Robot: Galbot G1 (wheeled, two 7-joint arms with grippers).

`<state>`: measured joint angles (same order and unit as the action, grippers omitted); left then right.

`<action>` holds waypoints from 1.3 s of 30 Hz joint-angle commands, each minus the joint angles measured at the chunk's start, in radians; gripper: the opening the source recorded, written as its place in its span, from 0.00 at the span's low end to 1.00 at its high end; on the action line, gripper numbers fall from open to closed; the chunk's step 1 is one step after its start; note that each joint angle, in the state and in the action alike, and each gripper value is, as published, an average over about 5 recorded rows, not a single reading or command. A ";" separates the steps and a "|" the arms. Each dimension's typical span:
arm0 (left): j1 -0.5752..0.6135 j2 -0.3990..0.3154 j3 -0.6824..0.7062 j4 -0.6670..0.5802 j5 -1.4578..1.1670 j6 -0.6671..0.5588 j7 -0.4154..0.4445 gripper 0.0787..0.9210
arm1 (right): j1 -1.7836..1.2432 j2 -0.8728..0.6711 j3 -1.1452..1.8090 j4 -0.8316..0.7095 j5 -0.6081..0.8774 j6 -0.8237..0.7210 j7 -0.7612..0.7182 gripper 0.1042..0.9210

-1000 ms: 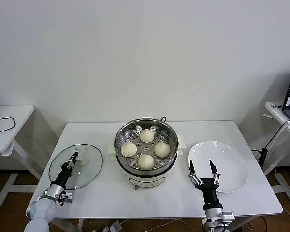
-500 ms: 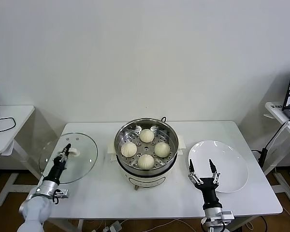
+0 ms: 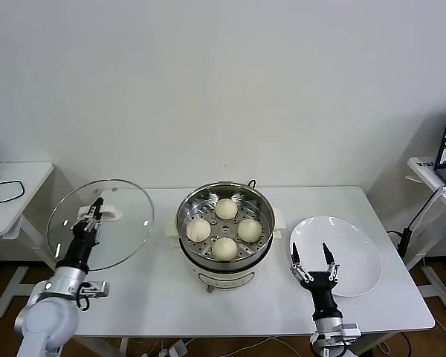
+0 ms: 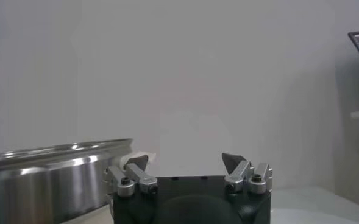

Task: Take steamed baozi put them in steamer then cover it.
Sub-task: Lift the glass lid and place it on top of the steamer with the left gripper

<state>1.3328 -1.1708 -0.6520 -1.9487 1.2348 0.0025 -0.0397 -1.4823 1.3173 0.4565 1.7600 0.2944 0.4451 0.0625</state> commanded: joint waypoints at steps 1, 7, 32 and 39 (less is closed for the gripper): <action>-0.067 0.077 0.362 -0.290 -0.019 0.395 0.275 0.13 | -0.004 0.001 0.005 0.004 0.001 0.004 0.000 0.88; -0.227 0.040 0.589 -0.232 0.080 0.499 0.340 0.13 | -0.015 0.004 0.014 0.010 -0.002 0.003 0.001 0.88; -0.478 -0.238 0.804 0.146 0.235 0.568 0.328 0.13 | -0.026 0.024 0.033 0.000 -0.026 -0.003 0.005 0.88; -0.451 -0.246 0.794 0.170 0.251 0.558 0.312 0.13 | -0.022 0.024 0.030 -0.010 -0.029 -0.002 0.004 0.88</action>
<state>0.9011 -1.3711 0.1045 -1.8548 1.4504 0.5455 0.2807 -1.5044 1.3404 0.4885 1.7529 0.2664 0.4421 0.0671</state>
